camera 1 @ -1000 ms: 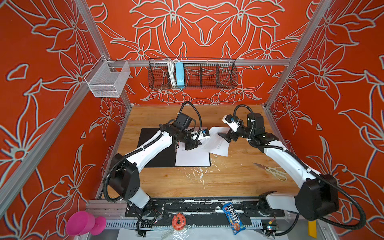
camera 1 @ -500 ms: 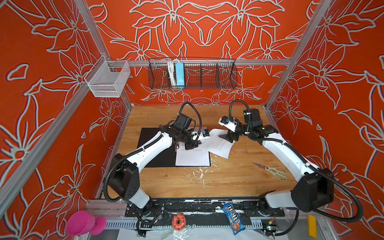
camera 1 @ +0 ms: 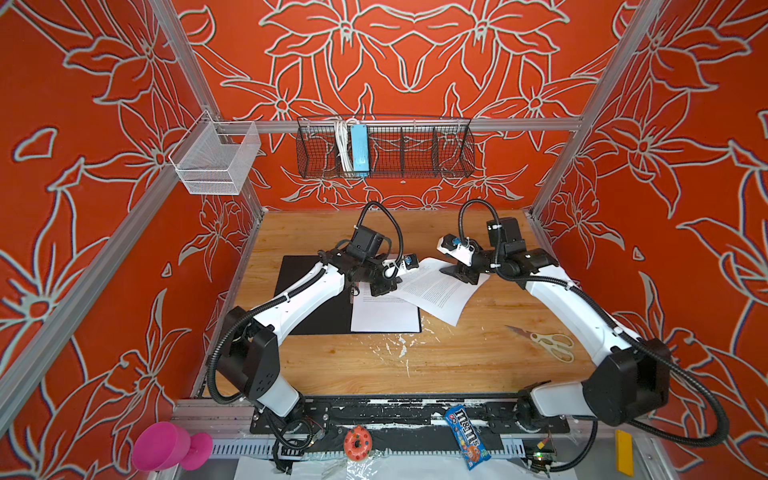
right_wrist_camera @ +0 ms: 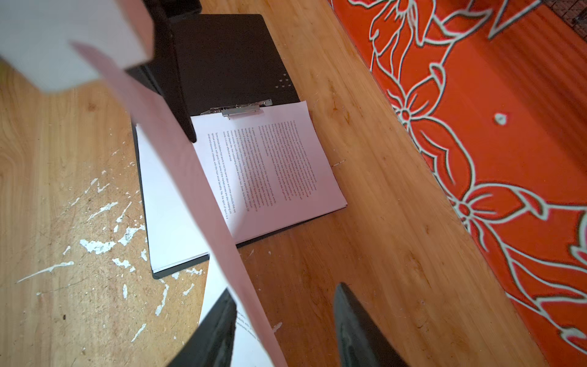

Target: Put the files into the folder

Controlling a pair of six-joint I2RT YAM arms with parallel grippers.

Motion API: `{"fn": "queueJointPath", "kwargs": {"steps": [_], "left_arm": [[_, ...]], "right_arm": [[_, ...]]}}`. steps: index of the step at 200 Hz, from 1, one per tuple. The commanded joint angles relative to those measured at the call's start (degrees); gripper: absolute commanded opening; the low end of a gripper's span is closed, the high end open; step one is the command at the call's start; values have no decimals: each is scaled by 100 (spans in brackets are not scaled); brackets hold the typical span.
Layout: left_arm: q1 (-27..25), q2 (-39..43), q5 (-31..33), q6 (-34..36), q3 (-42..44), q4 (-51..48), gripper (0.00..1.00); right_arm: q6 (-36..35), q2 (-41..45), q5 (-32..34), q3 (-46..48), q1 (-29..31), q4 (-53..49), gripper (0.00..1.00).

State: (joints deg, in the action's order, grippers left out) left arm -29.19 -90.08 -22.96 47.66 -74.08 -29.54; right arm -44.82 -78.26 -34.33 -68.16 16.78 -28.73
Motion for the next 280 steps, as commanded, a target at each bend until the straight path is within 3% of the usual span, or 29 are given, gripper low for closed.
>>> {"fn": "queueJointPath", "kwargs": {"steps": [1,67,124,200,225,252,269,280], "left_arm": [[60,12,-22,-103,-11,232,0],[67,107,130,-187,65,462,0],[132,154,157,-195,95,497,0],[220,131,147,-574,179,738,0],[234,111,119,-729,142,862,0],[247,110,115,-825,100,925,0],[262,162,70,-1097,71,1088,0],[273,243,193,-1525,85,1383,37]], "right_arm": [[-36,186,-72,158,33,91,48],[-12,223,-114,268,28,170,48],[-25,256,-61,423,28,317,41],[206,341,-104,461,32,508,15],[189,407,-112,453,34,471,12],[203,475,-184,479,30,486,0],[270,504,-258,463,28,510,0],[329,504,-215,418,30,535,0]]}}
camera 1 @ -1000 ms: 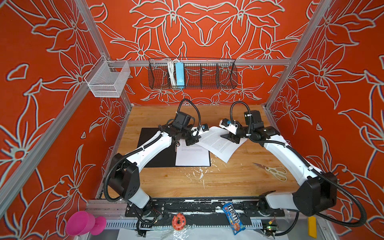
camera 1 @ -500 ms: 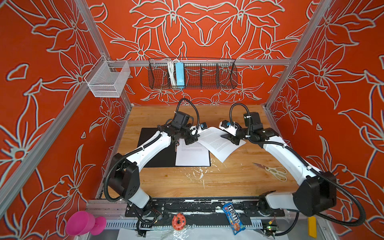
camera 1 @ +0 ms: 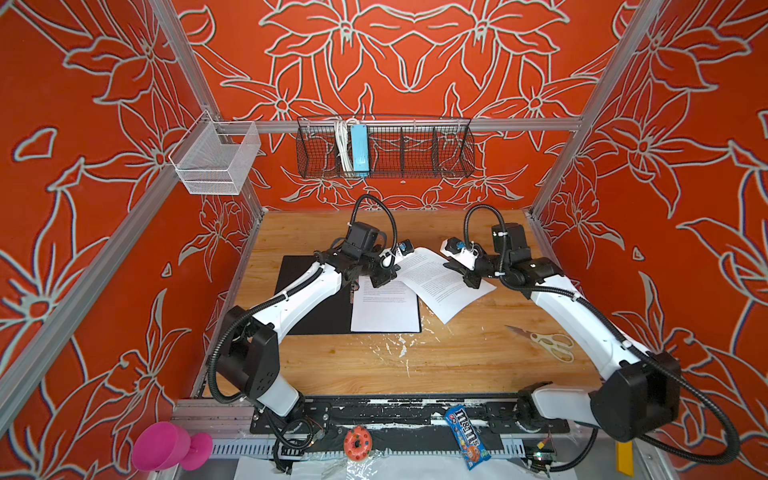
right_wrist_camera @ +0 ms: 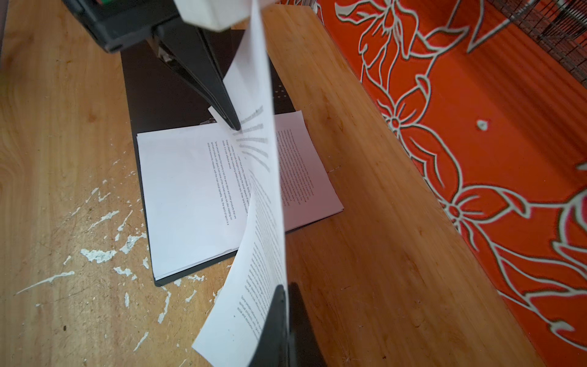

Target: Put the files into the folder

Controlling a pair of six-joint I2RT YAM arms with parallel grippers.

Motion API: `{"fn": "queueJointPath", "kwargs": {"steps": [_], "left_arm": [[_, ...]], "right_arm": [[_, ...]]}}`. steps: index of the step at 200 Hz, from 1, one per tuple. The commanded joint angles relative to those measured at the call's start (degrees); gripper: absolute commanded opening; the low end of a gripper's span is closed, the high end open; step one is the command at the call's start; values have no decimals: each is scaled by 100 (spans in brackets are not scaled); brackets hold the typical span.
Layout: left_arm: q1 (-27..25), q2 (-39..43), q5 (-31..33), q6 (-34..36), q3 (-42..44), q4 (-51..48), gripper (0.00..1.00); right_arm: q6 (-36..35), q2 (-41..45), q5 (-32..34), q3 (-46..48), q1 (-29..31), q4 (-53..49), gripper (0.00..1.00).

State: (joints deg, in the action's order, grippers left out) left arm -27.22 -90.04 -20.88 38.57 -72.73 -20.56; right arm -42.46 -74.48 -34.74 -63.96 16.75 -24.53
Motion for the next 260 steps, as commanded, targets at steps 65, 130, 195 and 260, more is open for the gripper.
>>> {"fn": "queueJointPath", "kwargs": {"steps": [65,130,195,260], "left_arm": [[86,1012,899,-3795,-462,736,98],[121,3474,606,-5655,551,-444,98],[121,6255,1094,-5458,2117,-1538,98],[121,7789,2224,-6220,2878,-1930,98]], "right_arm": [[1866,160,232,-396,33,611,0],[2851,52,996,-1275,591,-94,0],[4432,97,1591,-1697,2137,181,0],[6065,-385,1688,-2306,2269,113,0]]}}
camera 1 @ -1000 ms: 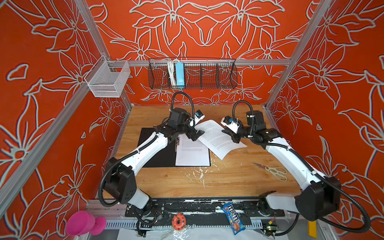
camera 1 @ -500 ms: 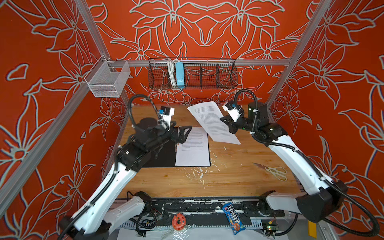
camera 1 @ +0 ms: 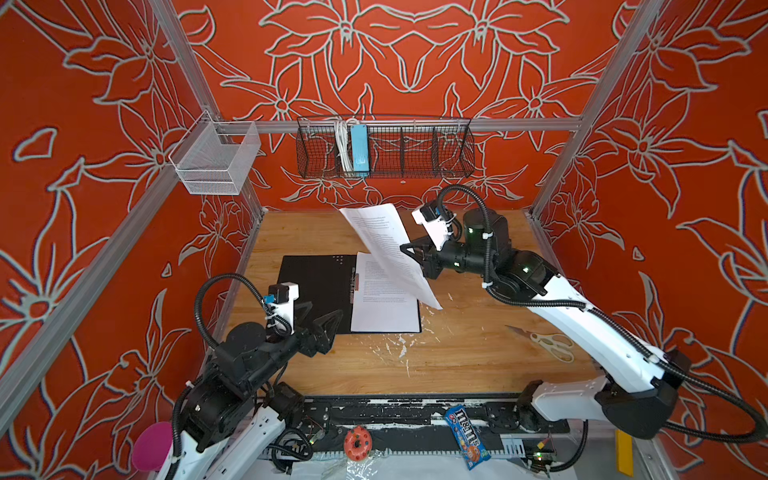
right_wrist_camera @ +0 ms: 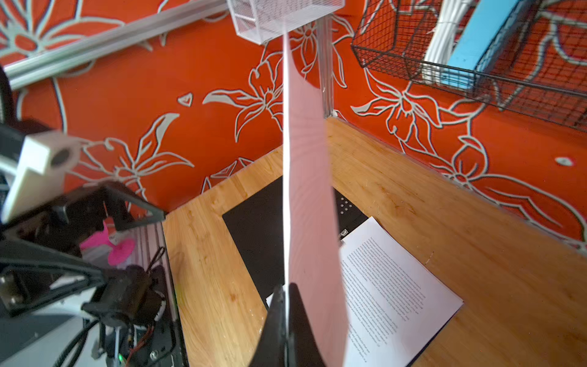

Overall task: Put the files into the folder
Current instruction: 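Lay the loose sheet onto the folder stack with the right gripper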

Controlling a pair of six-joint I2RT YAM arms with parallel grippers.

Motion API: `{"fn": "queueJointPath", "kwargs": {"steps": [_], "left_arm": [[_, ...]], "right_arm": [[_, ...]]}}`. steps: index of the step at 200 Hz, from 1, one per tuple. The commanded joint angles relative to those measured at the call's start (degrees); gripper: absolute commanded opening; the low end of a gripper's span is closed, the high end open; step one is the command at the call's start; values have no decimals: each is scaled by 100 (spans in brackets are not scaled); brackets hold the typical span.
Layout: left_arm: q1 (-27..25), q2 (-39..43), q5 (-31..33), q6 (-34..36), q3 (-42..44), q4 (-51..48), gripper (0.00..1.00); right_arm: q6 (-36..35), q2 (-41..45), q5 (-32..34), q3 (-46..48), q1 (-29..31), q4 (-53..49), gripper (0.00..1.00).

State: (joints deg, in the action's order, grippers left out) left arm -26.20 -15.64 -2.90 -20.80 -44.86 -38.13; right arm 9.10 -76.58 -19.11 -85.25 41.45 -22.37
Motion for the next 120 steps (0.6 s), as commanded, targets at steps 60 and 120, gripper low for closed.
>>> {"fn": "queueJointPath", "kwargs": {"steps": [60,120], "left_arm": [[18,527,-329,-128,210,-470,98],[18,422,-409,375,492,-156,98]], "right_arm": [[2099,-696,-278,1621,-1517,851,0],[1671,-2336,-234,1854,-1561,974,0]]}}
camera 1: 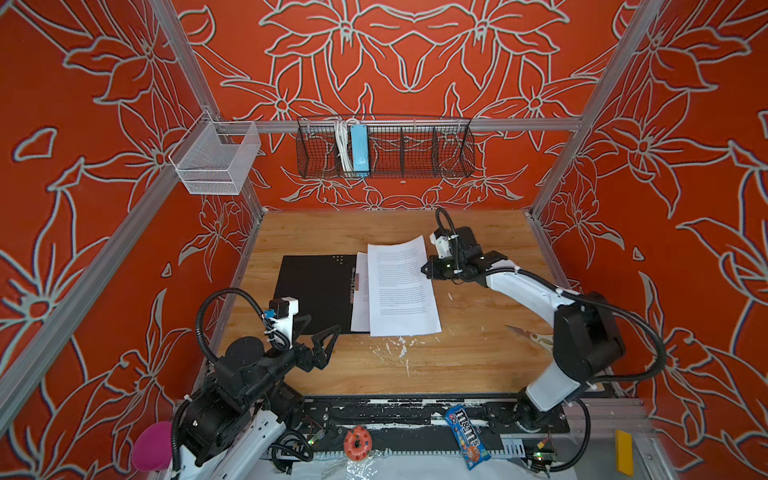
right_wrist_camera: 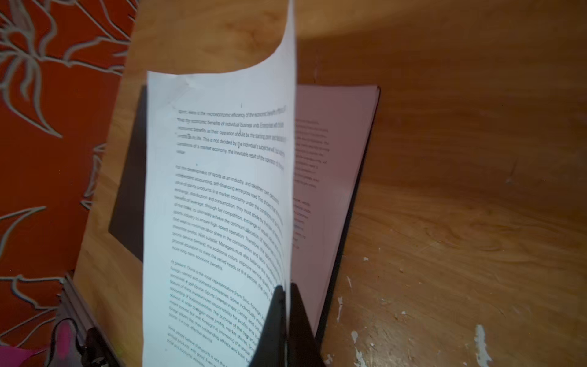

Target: Put the files into the folder

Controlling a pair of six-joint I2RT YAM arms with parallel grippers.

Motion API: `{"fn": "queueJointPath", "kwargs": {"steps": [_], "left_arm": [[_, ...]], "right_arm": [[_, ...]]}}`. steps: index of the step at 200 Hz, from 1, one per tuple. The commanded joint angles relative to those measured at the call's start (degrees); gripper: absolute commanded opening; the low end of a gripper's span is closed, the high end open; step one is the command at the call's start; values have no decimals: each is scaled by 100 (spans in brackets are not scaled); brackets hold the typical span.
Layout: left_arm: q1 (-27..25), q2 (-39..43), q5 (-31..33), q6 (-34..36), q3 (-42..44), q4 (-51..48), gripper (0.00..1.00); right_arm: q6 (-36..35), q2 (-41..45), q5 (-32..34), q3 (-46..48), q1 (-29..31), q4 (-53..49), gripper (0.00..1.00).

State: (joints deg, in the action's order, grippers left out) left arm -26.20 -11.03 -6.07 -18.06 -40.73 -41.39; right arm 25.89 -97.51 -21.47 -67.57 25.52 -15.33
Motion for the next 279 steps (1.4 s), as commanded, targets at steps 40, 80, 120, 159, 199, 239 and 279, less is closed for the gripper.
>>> {"fn": "queueJointPath", "kwargs": {"steps": [40,80,120,159,199,239,279], "left_arm": [[18,150,177,183,106,41,98],[18,211,351,166,157,12,98],[18,-370,148,185,79,-53,98],[18,-644,-52,199,65,-36,98],[17,-569,-19,198,90,-19,98],[18,-563,0,198,100,-19,98],[18,-594,-9,198,87,-27,98]], "right_arm": [[434,-549,-12,208,49,633,0],[797,-738,-156,-21,113,851,0],[1075,-1092,-166,-325,274,1001,0],[1242,-1248,-106,-460,346,1072,0],[1258,-1261,-68,-535,368,1032,0],[1268,-1391,-157,-686,372,991,0],[1157,-1518,-307,-862,384,881,0]]}}
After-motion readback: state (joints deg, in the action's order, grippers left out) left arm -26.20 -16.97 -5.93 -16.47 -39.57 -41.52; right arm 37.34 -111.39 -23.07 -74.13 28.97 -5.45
